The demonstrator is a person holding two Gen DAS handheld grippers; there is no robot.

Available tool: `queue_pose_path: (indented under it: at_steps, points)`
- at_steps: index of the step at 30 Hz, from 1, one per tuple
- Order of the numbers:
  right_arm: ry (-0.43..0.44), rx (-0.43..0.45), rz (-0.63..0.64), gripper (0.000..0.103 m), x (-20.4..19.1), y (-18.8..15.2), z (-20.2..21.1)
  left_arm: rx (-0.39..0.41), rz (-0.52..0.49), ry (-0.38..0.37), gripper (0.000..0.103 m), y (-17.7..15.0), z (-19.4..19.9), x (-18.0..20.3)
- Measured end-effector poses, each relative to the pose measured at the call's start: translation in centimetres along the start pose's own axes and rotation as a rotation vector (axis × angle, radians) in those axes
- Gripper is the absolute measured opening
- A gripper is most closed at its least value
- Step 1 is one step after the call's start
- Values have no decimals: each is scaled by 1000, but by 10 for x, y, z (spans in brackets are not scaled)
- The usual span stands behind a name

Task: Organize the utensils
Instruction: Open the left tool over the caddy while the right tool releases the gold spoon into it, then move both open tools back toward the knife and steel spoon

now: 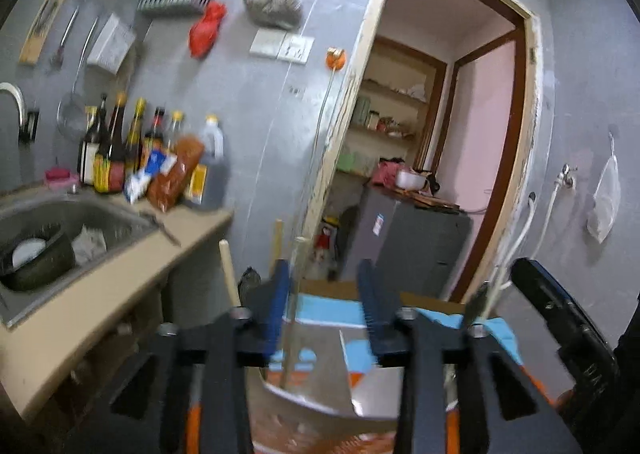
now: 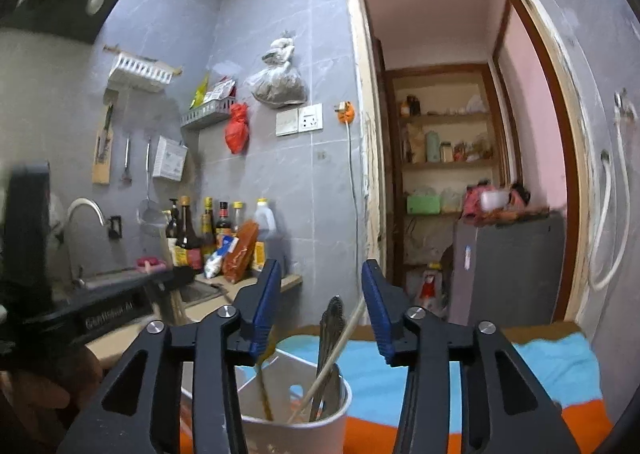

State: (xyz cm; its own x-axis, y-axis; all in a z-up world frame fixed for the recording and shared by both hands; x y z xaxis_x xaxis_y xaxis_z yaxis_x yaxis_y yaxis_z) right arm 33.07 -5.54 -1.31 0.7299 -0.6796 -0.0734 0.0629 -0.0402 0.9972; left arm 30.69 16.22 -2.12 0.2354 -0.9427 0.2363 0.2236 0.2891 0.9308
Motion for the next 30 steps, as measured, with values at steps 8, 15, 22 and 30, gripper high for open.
queue_pose_path:
  at_steps: [8, 15, 22, 30]
  points:
    - [-33, -38, -57, 79, 19, 33, 46, 9, -4, 23, 95, 21, 44, 36]
    - [-78, -56, -105, 103, 54, 59, 89, 26, -98, 22, 99, 29, 69, 101]
    - [-145, -94, -69, 103, 86, 65, 129, 25, -128, 37, 100, 4, 81, 153]
    - [-230, -144, -47, 103, 135, 43, 157, -8, -196, 18, 100, -40, 69, 209]
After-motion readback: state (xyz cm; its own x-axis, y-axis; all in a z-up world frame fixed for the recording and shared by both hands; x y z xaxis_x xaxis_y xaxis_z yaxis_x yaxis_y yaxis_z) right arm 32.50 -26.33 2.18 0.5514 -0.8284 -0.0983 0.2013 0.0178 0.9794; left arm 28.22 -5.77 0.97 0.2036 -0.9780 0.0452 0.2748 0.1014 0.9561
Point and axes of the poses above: each gripper's, at about its wrist camera, not at the fingertips, and z roughly against the way its jaws point, x to its right, y to its top, the point moved 4 cm from there along -z, roughly the way its jaws point, and after that the axes turned 13 degrees about y, right-handed, at the moved point
